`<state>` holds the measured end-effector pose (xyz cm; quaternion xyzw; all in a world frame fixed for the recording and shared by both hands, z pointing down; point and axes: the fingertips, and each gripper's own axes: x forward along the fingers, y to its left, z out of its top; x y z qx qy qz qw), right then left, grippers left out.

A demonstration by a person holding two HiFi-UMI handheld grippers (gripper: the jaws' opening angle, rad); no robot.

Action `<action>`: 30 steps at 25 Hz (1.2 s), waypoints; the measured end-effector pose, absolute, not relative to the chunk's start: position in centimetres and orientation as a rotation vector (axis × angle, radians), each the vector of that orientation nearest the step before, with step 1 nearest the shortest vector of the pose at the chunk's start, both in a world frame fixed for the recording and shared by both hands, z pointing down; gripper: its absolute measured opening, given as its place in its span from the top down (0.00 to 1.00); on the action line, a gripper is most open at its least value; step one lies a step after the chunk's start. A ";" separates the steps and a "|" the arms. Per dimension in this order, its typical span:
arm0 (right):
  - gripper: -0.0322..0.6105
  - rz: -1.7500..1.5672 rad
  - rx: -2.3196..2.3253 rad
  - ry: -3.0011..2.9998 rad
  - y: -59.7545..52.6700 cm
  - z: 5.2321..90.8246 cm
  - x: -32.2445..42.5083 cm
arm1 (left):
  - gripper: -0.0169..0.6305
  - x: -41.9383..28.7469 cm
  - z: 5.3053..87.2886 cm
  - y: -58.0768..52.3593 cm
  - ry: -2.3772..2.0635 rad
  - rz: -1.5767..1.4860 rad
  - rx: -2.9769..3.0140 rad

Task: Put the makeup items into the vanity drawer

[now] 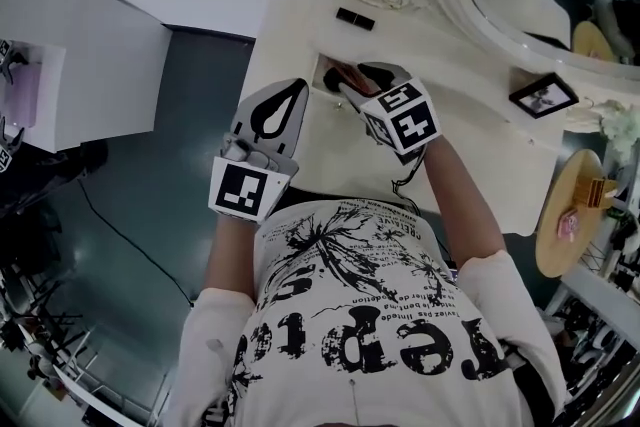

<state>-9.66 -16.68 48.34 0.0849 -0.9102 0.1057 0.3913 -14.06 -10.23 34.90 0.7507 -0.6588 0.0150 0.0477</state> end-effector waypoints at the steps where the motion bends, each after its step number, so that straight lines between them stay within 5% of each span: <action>1: 0.64 0.288 0.237 -2.356 -16.9 47.4 -9.5 | 0.95 -13.8 34.7 -10.4 -2.001 0.049 2.305; 12: 0.93 0.204 0.627 -2.652 -19.5 37.5 -4.0 | 0.95 -10.2 31.2 -11.6 -1.895 0.048 2.484; 30: 0.93 -0.057 0.950 -2.839 -16.2 30.9 4.1 | 0.95 -6.1 30.0 -10.9 -1.702 0.141 2.637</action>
